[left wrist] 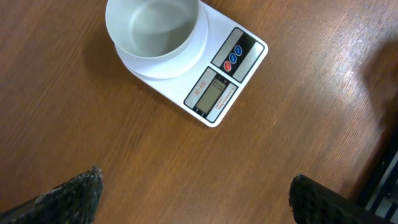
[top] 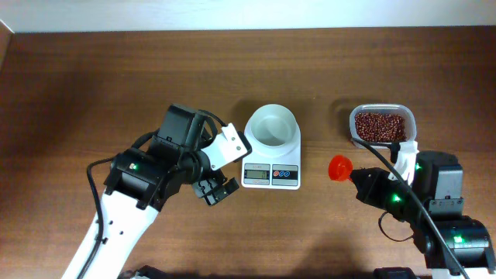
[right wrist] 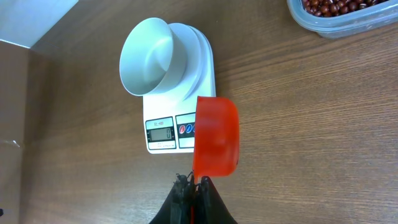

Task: Scoop and weigh 50g on scale
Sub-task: 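Retract the left gripper beside the scale and hold the scoop still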

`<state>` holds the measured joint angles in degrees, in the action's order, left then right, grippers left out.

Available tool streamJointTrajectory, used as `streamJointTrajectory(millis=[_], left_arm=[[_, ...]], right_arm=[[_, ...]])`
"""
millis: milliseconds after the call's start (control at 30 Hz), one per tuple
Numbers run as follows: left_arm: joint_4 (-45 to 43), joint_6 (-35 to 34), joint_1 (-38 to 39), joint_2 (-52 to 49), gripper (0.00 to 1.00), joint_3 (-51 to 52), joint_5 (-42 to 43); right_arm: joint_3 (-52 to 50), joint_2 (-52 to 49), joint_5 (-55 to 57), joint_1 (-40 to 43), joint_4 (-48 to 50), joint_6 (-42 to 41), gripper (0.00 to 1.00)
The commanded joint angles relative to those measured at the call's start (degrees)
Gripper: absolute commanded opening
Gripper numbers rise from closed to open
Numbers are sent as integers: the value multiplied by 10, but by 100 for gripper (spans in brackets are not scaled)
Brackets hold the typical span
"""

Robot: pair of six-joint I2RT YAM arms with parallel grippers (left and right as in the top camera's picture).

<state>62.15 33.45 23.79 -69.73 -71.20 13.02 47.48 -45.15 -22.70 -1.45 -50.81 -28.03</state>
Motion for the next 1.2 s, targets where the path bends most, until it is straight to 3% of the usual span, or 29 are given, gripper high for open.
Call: streamJointTrajectory(millis=[0, 1167], left_arm=[[1, 11, -3, 7, 99, -12, -4], [31, 7, -3, 3, 99, -11, -4]], right_arm=[[8, 4, 9, 3, 2, 8, 4], [8, 4, 7, 3, 0, 8, 4]])
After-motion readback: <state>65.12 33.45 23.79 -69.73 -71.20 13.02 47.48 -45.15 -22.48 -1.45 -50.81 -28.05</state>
